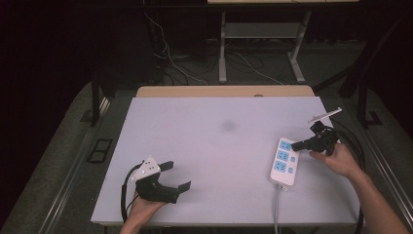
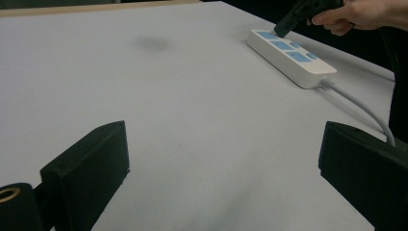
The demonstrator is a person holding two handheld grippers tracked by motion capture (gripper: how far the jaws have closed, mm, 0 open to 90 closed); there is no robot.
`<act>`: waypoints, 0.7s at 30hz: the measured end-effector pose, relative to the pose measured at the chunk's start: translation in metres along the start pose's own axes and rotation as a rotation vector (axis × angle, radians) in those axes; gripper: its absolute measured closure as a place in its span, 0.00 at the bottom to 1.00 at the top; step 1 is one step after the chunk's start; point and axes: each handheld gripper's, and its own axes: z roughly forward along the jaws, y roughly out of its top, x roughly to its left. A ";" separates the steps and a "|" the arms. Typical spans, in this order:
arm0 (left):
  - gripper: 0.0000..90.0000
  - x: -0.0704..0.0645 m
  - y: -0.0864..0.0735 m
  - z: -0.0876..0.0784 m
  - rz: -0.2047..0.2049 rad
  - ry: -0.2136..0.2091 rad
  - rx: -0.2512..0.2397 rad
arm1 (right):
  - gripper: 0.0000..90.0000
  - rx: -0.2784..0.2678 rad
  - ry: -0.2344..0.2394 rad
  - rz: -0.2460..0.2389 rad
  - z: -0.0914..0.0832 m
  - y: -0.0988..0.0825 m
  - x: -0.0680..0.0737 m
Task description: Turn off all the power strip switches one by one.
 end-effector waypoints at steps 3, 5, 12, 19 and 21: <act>0.02 0.000 0.000 0.000 -0.002 0.001 0.000 | 1.00 -0.002 -0.004 -0.014 0.000 0.000 0.001; 0.02 0.000 0.000 0.001 -0.005 0.001 0.001 | 1.00 -0.002 -0.004 -0.016 0.000 0.000 0.001; 0.02 0.001 0.000 0.001 -0.003 0.000 0.003 | 1.00 -0.012 -0.003 -0.012 -0.001 -0.002 0.000; 0.02 0.002 0.000 0.000 -0.012 0.002 -0.003 | 1.00 -0.031 0.025 0.013 -0.003 -0.001 -0.001; 0.02 0.003 0.000 0.000 -0.009 0.002 -0.001 | 1.00 -0.032 0.003 0.013 -0.004 0.000 0.000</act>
